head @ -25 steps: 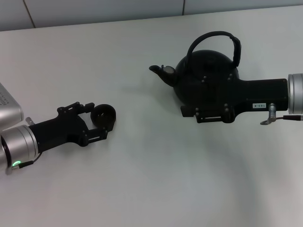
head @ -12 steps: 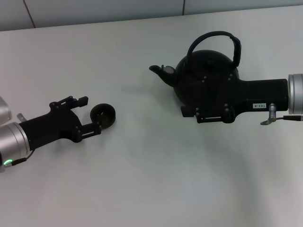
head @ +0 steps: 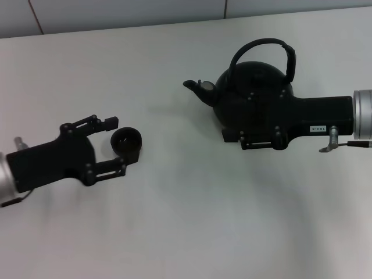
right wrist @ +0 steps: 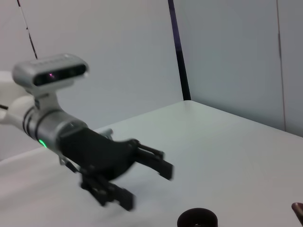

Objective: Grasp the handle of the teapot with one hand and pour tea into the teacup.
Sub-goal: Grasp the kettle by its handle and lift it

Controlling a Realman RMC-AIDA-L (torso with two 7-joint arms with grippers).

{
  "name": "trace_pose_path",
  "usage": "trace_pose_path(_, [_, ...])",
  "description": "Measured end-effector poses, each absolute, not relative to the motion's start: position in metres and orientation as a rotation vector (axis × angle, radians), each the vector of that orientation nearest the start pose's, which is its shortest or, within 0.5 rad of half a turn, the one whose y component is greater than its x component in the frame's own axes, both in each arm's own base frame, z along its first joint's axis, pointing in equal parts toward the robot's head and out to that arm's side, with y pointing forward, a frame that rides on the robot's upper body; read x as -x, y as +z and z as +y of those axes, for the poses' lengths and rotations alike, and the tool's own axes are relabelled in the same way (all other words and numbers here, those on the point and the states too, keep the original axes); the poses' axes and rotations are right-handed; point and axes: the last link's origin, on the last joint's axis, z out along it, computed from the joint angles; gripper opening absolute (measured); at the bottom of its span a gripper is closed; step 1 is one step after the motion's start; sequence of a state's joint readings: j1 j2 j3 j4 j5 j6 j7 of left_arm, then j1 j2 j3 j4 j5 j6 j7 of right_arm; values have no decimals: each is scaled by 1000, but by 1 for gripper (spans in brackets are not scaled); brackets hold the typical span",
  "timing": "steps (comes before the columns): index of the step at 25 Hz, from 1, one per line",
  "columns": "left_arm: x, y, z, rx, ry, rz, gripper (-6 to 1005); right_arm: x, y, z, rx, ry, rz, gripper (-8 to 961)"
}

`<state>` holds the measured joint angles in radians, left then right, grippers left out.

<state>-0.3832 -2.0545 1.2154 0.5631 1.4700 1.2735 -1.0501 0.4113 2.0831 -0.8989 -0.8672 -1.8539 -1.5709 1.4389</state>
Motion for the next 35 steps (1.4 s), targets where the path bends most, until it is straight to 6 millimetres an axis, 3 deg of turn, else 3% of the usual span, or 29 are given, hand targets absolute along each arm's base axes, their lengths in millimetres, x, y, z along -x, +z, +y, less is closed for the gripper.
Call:
trace_pose_path(1, [277,-43,311,2632,-672,-402,811,-250,12,318,2758,681,496,717])
trace_pose_path(2, [271,-21,301,2699,-751,-306,811,-250,12,318,2758,681,496,717])
trace_pose_path(5, [272,-6,300,2726,-766,-312,811,-249,12,318,2757,680,493,717])
trace_pose_path(7, [270,21,294,2765,-857,-306,811,-249,12,318,2755,687,494,717])
trace_pose_path(9, [266,25,289,2784,-906,-279,811,-248,11,317,2757,699,497,717])
trace_pose_path(23, [271,13,289,2811,-830,-297,811,-258,23,289,2708,702,466,716])
trace_pose_path(35, [277,2,294,2801,-737,-329,810,-302,56,264,2481,590,568,717])
